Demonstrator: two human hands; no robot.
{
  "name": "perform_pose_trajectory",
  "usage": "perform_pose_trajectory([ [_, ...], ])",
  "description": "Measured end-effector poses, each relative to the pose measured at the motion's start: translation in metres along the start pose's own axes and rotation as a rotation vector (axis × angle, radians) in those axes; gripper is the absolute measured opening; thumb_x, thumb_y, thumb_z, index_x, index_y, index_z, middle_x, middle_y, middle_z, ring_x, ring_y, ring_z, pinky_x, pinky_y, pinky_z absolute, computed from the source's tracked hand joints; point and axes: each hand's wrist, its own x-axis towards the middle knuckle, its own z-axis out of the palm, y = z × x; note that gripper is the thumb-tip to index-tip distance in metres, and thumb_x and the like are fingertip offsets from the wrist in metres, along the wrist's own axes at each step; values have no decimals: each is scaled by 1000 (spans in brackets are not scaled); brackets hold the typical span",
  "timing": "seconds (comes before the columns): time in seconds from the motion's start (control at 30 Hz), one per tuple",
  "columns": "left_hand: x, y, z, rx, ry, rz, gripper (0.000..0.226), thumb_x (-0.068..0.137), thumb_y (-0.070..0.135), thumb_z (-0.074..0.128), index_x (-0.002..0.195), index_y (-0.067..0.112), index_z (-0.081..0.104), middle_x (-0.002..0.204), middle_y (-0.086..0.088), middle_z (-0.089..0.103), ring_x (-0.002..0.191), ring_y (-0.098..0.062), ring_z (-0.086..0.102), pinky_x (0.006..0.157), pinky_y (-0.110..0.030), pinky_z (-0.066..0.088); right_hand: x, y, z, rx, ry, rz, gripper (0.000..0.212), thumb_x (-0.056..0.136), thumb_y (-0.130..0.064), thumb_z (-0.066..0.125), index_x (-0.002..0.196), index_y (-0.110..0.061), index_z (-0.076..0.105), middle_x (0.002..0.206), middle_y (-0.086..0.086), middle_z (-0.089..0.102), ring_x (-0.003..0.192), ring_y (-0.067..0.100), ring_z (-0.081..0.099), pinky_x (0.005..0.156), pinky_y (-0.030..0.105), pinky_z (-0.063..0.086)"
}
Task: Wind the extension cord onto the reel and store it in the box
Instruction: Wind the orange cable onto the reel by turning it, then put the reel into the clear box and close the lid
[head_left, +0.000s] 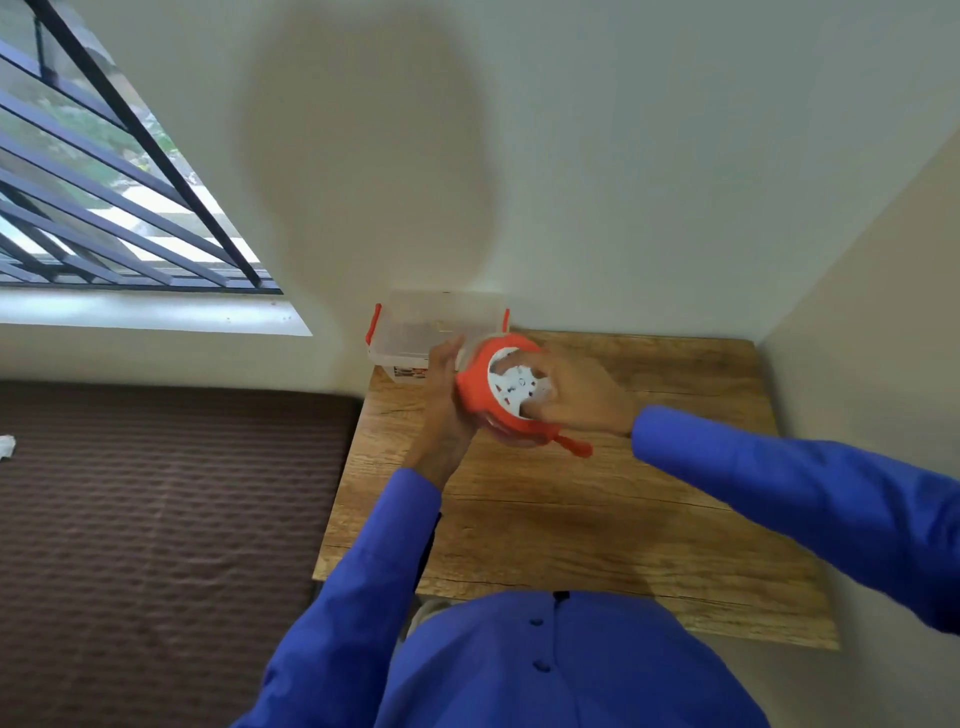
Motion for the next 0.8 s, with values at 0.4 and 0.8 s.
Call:
perform_pose_trajectory([
  [0.4,18,-24,-84,22,353,-157,59,104,73,47,138,33,73,139,-4,75,130,-28,70,102,-59,58,20,45,85,-452,-437,45,55,102,-14,70,150,-36,56,163,13,33,146,39,46,110,46,55],
  [0.8,37,-39,-145,221,418,-330,34,109,49,57,135,29,67,133,0,74,119,-23,75,91,-41,62,70,70,55,611,223,551,23,110,-17,57,122,-10,74,115,18,79,70,19,71,51,16,54],
])
